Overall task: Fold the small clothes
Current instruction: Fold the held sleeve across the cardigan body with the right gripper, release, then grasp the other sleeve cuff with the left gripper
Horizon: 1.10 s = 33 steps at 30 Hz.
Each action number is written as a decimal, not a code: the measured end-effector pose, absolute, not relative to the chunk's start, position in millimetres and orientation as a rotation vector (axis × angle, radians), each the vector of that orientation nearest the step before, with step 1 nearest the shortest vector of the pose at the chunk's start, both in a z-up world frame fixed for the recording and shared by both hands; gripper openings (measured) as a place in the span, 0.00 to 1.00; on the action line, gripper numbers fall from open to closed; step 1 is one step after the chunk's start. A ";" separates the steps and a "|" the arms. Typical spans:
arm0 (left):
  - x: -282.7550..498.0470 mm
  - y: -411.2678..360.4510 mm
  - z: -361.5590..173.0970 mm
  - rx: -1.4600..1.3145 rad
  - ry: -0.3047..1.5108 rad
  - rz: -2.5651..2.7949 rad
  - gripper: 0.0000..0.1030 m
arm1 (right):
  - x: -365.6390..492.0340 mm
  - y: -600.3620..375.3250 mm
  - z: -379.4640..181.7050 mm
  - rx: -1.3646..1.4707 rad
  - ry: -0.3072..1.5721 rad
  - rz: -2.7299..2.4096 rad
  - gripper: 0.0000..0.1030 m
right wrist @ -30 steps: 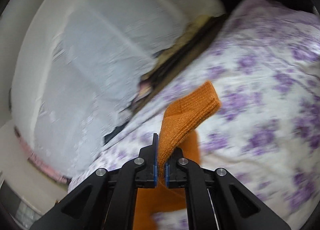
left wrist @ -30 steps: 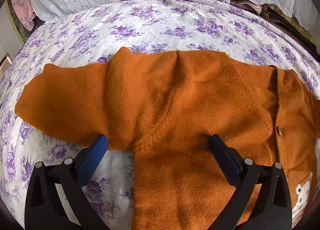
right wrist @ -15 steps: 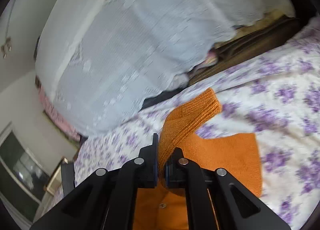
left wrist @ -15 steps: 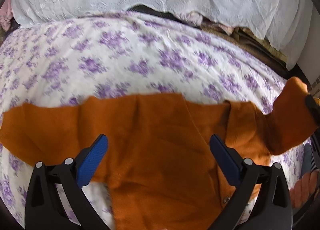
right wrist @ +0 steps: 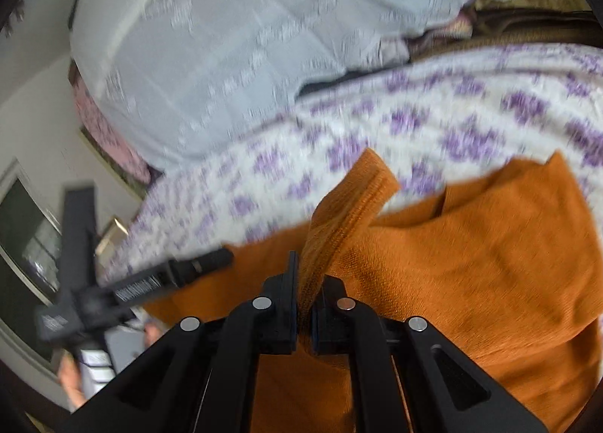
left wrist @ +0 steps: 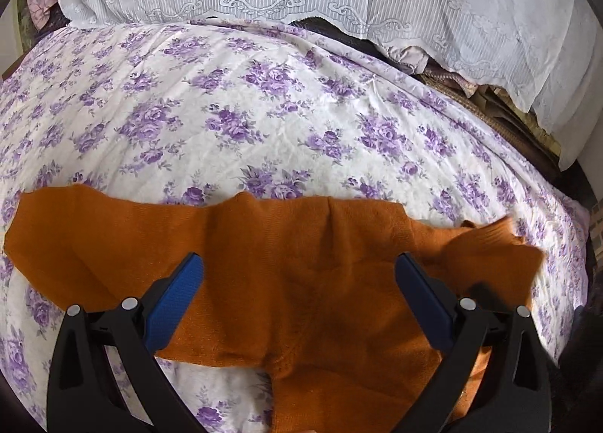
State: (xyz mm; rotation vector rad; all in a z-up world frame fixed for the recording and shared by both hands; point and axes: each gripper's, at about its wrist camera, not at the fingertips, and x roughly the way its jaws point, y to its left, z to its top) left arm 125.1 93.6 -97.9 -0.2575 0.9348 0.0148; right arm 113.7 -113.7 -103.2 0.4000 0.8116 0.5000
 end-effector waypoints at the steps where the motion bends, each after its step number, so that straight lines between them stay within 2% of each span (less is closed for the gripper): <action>1: 125.6 93.0 -98.6 -0.254 0.938 0.014 0.96 | 115.5 -105.2 -109.7 0.358 0.858 0.500 0.08; 4: 126.4 91.8 -100.5 -0.246 0.950 0.010 0.96 | 112.0 -96.4 -118.2 0.296 0.908 0.505 0.11; 9: 124.5 93.2 -98.6 -0.256 0.958 0.002 0.96 | 90.4 -102.7 -102.9 0.239 0.875 0.563 0.14; 14: 120.6 85.8 -93.8 -0.243 0.959 -0.014 0.96 | 79.7 -138.3 -76.4 0.333 0.805 0.575 0.14; 16: 118.3 79.2 -91.8 -0.224 0.954 -0.028 0.96 | 77.8 -144.0 -71.4 0.353 0.801 0.613 0.18; 24: 122.9 73.4 -110.6 -0.215 1.028 -0.037 0.96 | 78.6 -123.0 -80.6 0.340 0.817 0.669 0.18; 31: 108.7 75.8 -119.5 -0.343 1.106 -0.171 0.96 | 101.0 -200.9 -78.1 0.475 0.771 0.514 0.18; 33: 100.3 71.0 -120.0 -0.412 1.114 -0.263 0.96 | 110.5 -218.2 -80.7 0.530 0.770 0.512 0.23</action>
